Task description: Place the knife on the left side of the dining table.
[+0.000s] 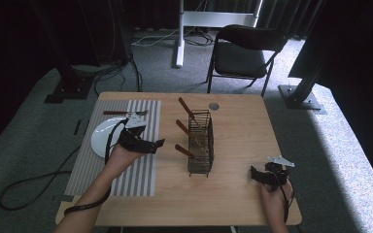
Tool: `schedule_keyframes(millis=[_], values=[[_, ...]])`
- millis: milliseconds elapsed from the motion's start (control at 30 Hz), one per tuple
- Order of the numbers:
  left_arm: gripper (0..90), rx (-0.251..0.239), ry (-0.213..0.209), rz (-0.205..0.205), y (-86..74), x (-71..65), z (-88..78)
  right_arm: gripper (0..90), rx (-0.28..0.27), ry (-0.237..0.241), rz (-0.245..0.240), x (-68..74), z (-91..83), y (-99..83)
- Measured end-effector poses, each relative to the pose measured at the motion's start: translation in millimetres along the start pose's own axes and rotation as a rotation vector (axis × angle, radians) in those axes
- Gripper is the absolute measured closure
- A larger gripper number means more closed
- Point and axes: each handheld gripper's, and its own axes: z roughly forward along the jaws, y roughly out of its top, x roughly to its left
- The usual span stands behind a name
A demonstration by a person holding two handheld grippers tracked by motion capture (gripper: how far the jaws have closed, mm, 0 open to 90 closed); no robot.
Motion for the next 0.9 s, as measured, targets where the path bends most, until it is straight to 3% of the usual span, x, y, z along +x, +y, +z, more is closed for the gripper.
schedule_keyframes(millis=[300, 700, 900], values=[[4.4, 0.019, -0.022, 0.025, 19.2, -4.8, 18.5, 11.4, 0.001, 0.000, 0.002, 0.1, 0.0, 0.0], [6.1, -0.010, -0.086, -0.003, 40.2, -7.4, 34.5, 11.5, 0.000, 0.000, 0.002, 0.1, 0.0, 0.0], [18.5, -0.011, -0.123, -0.032, 46.7, -5.7, 45.2, 11.5, 0.000, 0.000, 0.002, 0.1, 0.0, 0.0]])
